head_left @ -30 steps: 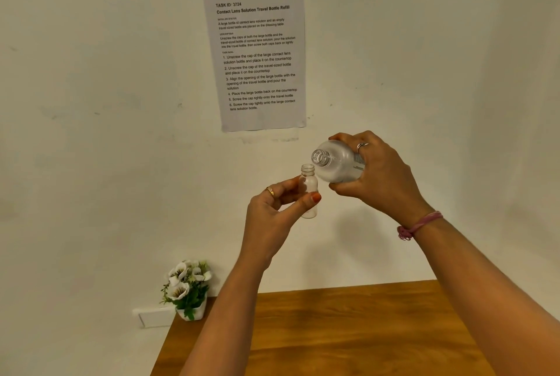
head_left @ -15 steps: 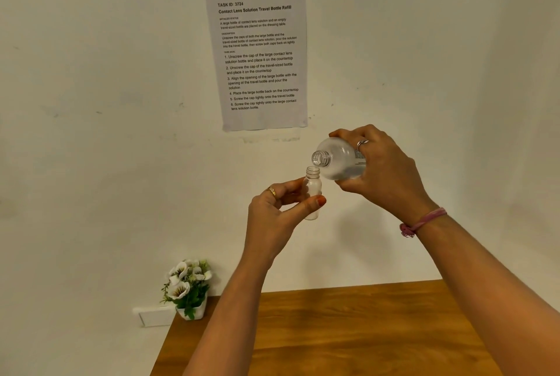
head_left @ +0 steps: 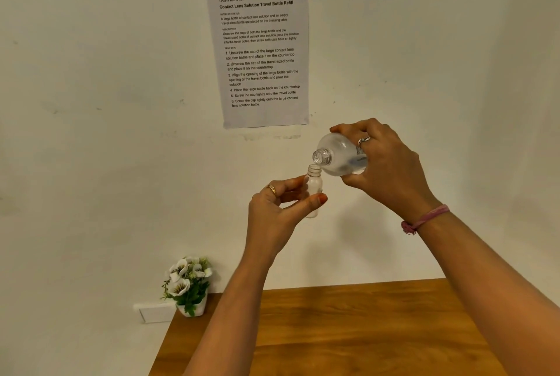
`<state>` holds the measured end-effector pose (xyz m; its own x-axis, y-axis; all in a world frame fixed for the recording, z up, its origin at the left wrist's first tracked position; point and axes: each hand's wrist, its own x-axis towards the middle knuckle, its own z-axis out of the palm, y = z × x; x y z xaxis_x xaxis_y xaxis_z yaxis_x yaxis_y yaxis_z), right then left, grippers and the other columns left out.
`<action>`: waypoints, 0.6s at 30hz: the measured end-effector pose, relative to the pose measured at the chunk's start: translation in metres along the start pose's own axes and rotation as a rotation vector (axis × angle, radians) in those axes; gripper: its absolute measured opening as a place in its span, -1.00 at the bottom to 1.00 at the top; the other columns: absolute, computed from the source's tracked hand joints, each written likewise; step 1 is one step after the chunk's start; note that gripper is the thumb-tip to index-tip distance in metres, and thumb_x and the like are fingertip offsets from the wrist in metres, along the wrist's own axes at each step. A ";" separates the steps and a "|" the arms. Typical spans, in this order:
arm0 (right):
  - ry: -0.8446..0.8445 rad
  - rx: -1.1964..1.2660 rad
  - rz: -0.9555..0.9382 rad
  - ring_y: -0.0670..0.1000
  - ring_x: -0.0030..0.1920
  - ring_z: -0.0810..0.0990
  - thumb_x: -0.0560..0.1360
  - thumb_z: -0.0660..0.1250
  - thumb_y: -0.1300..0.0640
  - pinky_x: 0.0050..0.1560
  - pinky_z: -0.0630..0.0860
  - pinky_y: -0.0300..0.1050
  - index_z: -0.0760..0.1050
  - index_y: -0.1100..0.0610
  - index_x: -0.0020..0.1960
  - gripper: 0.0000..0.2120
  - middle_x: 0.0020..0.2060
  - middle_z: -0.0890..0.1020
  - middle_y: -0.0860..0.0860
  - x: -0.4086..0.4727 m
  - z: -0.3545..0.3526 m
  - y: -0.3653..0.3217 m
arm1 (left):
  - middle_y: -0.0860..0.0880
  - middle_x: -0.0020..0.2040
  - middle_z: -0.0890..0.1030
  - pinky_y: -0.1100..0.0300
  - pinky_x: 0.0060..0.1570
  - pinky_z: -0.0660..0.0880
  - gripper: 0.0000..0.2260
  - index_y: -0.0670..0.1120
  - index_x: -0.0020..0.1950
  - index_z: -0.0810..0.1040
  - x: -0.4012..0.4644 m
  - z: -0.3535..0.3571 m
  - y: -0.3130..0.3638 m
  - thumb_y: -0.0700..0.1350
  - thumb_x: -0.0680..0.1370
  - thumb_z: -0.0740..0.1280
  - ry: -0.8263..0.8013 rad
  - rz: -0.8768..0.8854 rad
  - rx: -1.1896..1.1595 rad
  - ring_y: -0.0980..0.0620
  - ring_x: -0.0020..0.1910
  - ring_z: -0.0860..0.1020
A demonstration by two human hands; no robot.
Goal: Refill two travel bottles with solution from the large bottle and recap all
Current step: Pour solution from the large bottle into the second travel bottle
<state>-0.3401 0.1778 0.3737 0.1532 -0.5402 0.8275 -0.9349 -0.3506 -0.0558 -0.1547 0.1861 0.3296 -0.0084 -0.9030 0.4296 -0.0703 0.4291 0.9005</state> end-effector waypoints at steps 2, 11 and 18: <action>0.012 -0.013 -0.018 0.07 0.06 0.52 0.24 0.56 0.11 -0.22 0.39 -0.22 0.45 0.01 0.28 -0.36 0.09 0.54 0.02 0.000 0.001 0.000 | 0.04 -0.06 0.69 0.33 -0.07 0.54 -0.69 0.01 0.04 0.64 0.000 0.000 -0.001 -0.08 0.32 0.55 -0.002 0.000 -0.004 0.16 -0.07 0.64; 0.058 -0.038 -0.078 0.12 0.05 0.54 0.22 0.58 0.15 -0.20 0.54 -0.09 0.47 0.06 0.27 -0.35 0.08 0.56 0.07 0.000 0.004 0.002 | 0.03 -0.06 0.69 0.36 -0.10 0.52 -0.68 0.00 0.05 0.64 0.000 0.001 -0.004 -0.08 0.32 0.55 -0.002 -0.006 -0.016 0.15 -0.07 0.64; 0.074 -0.059 -0.101 0.12 0.07 0.53 0.22 0.57 0.15 -0.19 0.54 -0.09 0.48 0.06 0.27 -0.35 0.09 0.57 0.07 0.000 0.006 0.004 | 0.04 -0.06 0.69 0.42 -0.17 0.52 -0.69 0.03 0.03 0.64 0.000 0.001 -0.004 -0.09 0.32 0.55 -0.006 -0.013 -0.028 0.17 -0.08 0.64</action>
<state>-0.3425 0.1718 0.3700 0.2252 -0.4458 0.8663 -0.9335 -0.3535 0.0608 -0.1558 0.1844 0.3261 -0.0140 -0.9085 0.4177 -0.0421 0.4179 0.9075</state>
